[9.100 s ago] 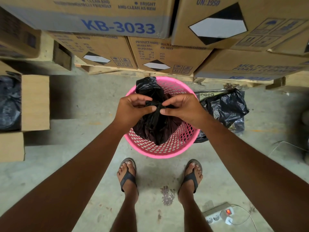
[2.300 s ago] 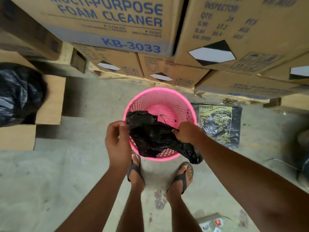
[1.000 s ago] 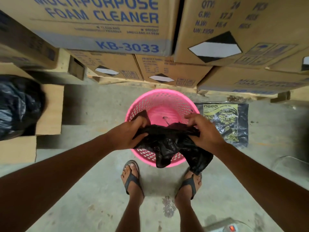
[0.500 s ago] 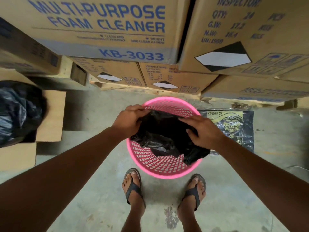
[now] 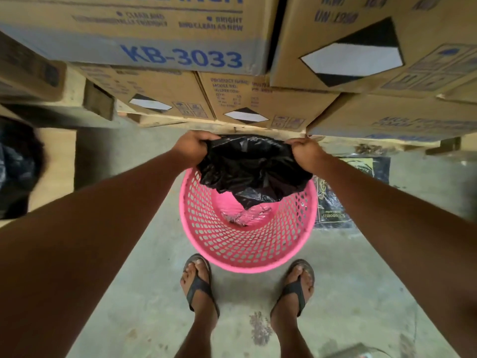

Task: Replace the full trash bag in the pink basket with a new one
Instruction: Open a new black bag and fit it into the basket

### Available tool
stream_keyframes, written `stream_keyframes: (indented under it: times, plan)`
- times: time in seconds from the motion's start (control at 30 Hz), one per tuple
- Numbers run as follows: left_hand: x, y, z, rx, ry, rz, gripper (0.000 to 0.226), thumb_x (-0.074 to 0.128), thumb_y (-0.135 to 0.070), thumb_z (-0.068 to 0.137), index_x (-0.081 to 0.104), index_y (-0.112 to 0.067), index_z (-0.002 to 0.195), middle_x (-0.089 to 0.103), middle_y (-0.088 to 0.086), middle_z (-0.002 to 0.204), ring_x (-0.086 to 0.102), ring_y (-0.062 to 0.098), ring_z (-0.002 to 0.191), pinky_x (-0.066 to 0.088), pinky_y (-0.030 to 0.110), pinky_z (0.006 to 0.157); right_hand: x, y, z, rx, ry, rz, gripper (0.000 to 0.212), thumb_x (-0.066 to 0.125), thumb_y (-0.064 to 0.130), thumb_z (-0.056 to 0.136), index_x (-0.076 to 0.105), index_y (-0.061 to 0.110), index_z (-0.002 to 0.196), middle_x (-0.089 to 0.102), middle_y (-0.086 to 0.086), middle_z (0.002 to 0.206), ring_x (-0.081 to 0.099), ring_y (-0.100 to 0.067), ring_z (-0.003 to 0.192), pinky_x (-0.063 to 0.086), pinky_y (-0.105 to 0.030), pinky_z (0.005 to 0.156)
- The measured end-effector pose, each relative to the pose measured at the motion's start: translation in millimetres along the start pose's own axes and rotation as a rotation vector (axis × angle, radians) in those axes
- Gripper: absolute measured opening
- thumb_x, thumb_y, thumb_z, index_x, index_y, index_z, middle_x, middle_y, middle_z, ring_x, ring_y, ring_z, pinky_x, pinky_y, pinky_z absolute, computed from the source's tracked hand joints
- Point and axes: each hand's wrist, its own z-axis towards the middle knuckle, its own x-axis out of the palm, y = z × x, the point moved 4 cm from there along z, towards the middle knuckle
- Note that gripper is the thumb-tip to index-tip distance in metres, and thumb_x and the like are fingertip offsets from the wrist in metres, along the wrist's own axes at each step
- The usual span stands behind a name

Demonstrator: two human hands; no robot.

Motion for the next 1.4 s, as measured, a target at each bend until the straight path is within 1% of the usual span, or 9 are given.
stream_keyframes:
  times: [0.13, 0.23, 0.4, 0.53, 0.63, 0.77, 0.9, 1.2, 1.4]
  plan:
    - [-13, 19, -7, -0.045, -0.130, -0.148, 0.015, 0.072, -0.003, 0.085, 0.075, -0.005, 0.099, 0.073, 0.011, 0.094, 0.061, -0.006, 0.054, 0.052, 0.013, 0.056, 5, -35, 9, 0.295, 0.061, 0.326, 0.018, 0.069, 0.027, 0.074, 0.068, 0.016, 0.060, 0.070, -0.004, 0.075, 0.066, -0.025, 0.080, 0.054, -0.037, 0.084]
    - [-12, 58, -23, -0.198, -0.186, -0.222, 0.019, 0.070, -0.012, 0.088, 0.073, -0.002, 0.104, 0.067, 0.011, 0.093, 0.058, -0.004, 0.047, 0.041, 0.010, 0.038, 15, -74, 10, 0.384, 0.119, 0.614, 0.057, 0.080, 0.032, 0.037, 0.078, 0.013, 0.091, 0.072, -0.020, 0.115, 0.070, -0.037, 0.106, 0.049, -0.061, 0.099]
    - [-21, 104, -56, -0.372, -0.321, -0.080, 0.042, 0.052, -0.045, 0.096, 0.070, -0.007, 0.101, 0.069, 0.016, 0.099, 0.064, 0.033, 0.093, 0.053, 0.039, 0.076, -2, -78, -30, 0.422, -0.122, 0.906, 0.031, 0.058, 0.051, 0.090, 0.068, 0.022, 0.096, 0.073, -0.002, 0.102, 0.066, -0.022, 0.091, 0.053, -0.037, 0.083]
    - [-31, 36, -77, 0.238, -0.484, 0.226, 0.028, 0.053, -0.033, 0.096, 0.062, -0.013, 0.114, 0.066, 0.010, 0.115, 0.057, 0.029, 0.107, 0.046, 0.042, 0.090, -28, -36, -76, -0.271, -0.743, 0.308, 0.019, 0.054, 0.023, 0.097, 0.066, 0.010, 0.104, 0.072, -0.010, 0.103, 0.063, -0.017, 0.090, 0.050, -0.023, 0.082]
    - [0, -15, -74, 0.510, -0.175, 0.547, 0.058, 0.067, -0.036, 0.084, 0.046, -0.023, 0.137, 0.053, 0.002, 0.141, 0.045, 0.025, 0.129, 0.035, 0.046, 0.103, 2, 15, -108, -0.738, -0.510, -0.113, 0.027, 0.053, 0.006, 0.088, 0.064, 0.009, 0.113, 0.068, -0.011, 0.113, 0.061, -0.025, 0.104, 0.049, -0.034, 0.091]
    - [40, -24, -59, 0.408, 0.006, 1.010, 0.087, 0.069, -0.035, 0.082, 0.021, -0.021, 0.153, 0.046, 0.004, 0.148, 0.033, 0.027, 0.137, 0.026, 0.058, 0.108, 51, 18, -93, -0.432, -0.083, -0.731, 0.068, 0.063, 0.029, 0.082, 0.039, 0.019, 0.145, 0.040, -0.011, 0.153, 0.041, -0.034, 0.136, 0.039, -0.056, 0.107]
    - [41, -3, -65, 0.490, 0.012, 1.181, 0.030, 0.068, -0.017, 0.080, 0.070, -0.027, 0.108, 0.068, -0.004, 0.098, 0.045, 0.027, 0.117, 0.019, 0.066, 0.107, 57, 5, -90, -0.263, -0.021, -1.168, 0.070, 0.063, 0.040, 0.086, 0.033, 0.023, 0.147, 0.063, -0.006, 0.126, 0.051, -0.030, 0.121, 0.035, -0.055, 0.100]
    - [24, 43, -166, 0.767, 0.061, 1.029, 0.046, 0.075, -0.041, 0.075, 0.064, -0.026, 0.117, 0.075, -0.004, 0.099, 0.069, 0.022, 0.094, 0.039, 0.054, 0.094, 47, -30, -182, -0.813, -0.176, -1.084, 0.020, 0.068, 0.033, 0.079, 0.074, 0.022, 0.094, 0.068, 0.000, 0.126, 0.047, -0.031, 0.134, 0.016, -0.078, 0.108]
    - [44, 74, -201, 0.686, 0.152, 1.021, 0.037, 0.053, -0.045, 0.085, 0.066, -0.029, 0.116, 0.073, -0.005, 0.107, 0.069, 0.019, 0.097, 0.044, 0.048, 0.090, 74, -75, -204, -0.915, 0.040, -0.934, 0.015, 0.057, 0.033, 0.086, 0.066, 0.023, 0.082, 0.071, 0.001, 0.086, 0.069, -0.024, 0.085, 0.051, -0.040, 0.076]
